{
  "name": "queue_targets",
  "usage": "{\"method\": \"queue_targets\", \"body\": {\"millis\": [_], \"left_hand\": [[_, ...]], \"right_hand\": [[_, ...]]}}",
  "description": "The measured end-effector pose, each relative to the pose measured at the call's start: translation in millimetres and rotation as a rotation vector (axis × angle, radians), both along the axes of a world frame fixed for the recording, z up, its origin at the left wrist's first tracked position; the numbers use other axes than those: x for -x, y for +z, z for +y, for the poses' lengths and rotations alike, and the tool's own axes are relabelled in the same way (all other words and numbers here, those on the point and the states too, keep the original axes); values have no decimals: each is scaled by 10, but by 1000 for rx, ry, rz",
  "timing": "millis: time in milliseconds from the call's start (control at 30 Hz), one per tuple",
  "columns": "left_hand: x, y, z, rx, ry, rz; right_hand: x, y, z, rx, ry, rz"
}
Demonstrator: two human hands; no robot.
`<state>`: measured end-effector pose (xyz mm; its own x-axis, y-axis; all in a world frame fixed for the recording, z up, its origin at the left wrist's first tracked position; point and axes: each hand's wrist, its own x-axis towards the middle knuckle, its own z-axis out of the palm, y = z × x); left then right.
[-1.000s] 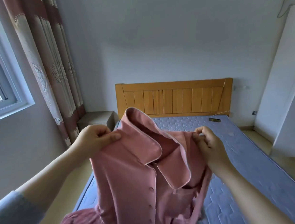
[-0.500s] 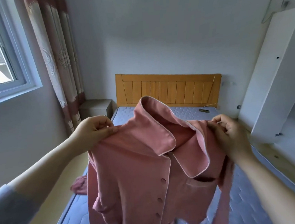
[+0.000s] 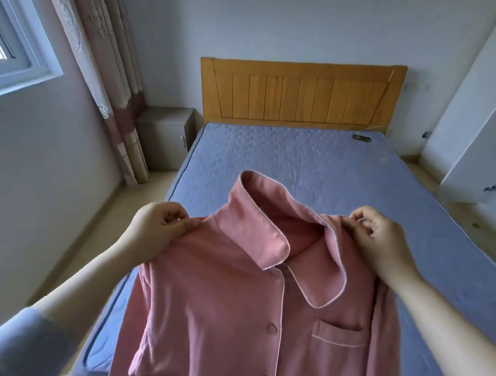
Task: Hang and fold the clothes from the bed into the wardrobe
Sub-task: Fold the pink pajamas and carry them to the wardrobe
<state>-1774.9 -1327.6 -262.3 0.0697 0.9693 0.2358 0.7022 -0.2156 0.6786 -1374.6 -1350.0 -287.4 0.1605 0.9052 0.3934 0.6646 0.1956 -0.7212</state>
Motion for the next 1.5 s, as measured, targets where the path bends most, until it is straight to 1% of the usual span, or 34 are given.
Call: {"method": "queue_targets", "body": {"millis": [167,300,367,500,667,800,900,1033,1233,1300,1433,1467,1500], "left_hand": [[-156,-1058,567,157,32,101],[-369,-1982,1117,320,123,114],[-478,-2379,1435,383,156,123],[-664,-2925,2057,414,188,181],[-812,-3256,2596,402,243,237],[-853,-3474,2948,389,245,282],[-865,-3643,3227,343,233,295],[-925,-3869,3657,309,221,287],[-953,-4266,4229,266,234,241],[-960,-4449,4350,309,225,232],[-902,-4931,4277,521,154,158],[-859,-5037,4217,555,135,150],[-799,-5123,4150,578,132,141]], "right_hand": [[-56,-1036,614,199,45,-26],[-159,-1936,1199,380,50,-45],[-236,-2322,1507,433,46,-49],[-361,-2883,2066,497,36,-46],[-401,-3252,2587,509,37,-12],[-376,-3460,2936,490,-10,-28],[-365,-3582,3184,478,-62,-74],[-352,-3734,3555,402,-107,-62],[-265,-4089,4109,344,-239,-168],[-240,-4253,4218,379,-296,-219],[-102,-4575,4192,624,-349,-301],[-41,-4623,4141,648,-337,-332],[29,-4659,4072,626,-323,-372]]}}
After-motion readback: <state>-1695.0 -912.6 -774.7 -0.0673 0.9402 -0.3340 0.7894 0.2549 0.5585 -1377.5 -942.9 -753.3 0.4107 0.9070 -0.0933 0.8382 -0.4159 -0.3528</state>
